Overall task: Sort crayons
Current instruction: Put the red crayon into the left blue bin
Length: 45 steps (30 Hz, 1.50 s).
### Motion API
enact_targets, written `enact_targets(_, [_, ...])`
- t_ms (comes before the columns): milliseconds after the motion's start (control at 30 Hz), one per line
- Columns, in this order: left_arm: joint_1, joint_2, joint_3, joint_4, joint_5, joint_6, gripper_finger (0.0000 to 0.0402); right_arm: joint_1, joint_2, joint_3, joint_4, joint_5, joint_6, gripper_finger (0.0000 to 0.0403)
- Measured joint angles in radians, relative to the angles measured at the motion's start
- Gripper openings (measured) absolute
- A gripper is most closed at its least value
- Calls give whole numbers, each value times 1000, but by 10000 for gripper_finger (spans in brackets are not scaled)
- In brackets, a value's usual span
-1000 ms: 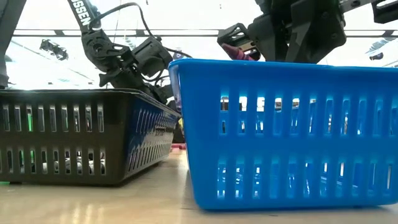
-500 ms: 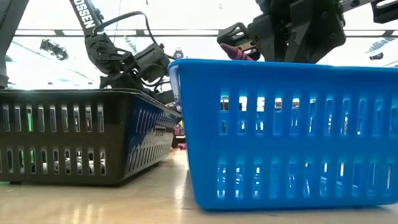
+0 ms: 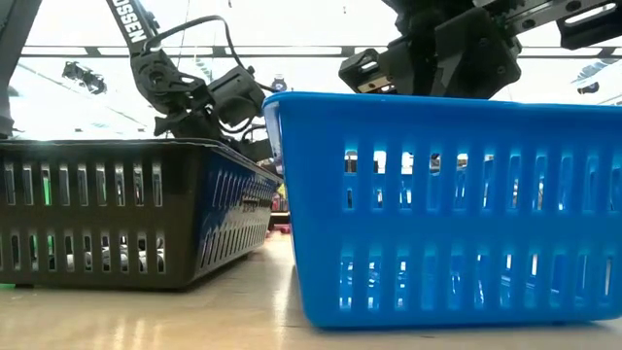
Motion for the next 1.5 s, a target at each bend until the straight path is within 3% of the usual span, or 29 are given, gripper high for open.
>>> enact_targets(267, [-8, -55, -3, -13, 12, 34, 18, -2, 0, 0, 7, 35, 7, 92])
enact_targets(433, [-28, -75, -1, -6, 13, 47, 17, -1, -34, 34, -68, 118, 4, 109])
enact_targets(667, [-107, -161, -1, -8, 124, 50, 17, -1, -155, 13, -119, 368, 76, 107])
enact_targets(867, [-250, -191, 0, 157, 231, 159, 16, -1, -261, -121, -134, 635, 192, 107])
enact_targets(1000, [-355, -180, 1, 237, 270, 238, 18, 2, -349, -226, -129, 754, 278, 107])
enact_targets(1200, [-473, -147, 43, 222, 198, 210, 25, 4, -480, -364, -73, 777, 351, 105])
enact_targets(1500, [-560, 68, 390, -87, 201, 278, 27, -11, -528, -447, 15, 724, 343, 105])
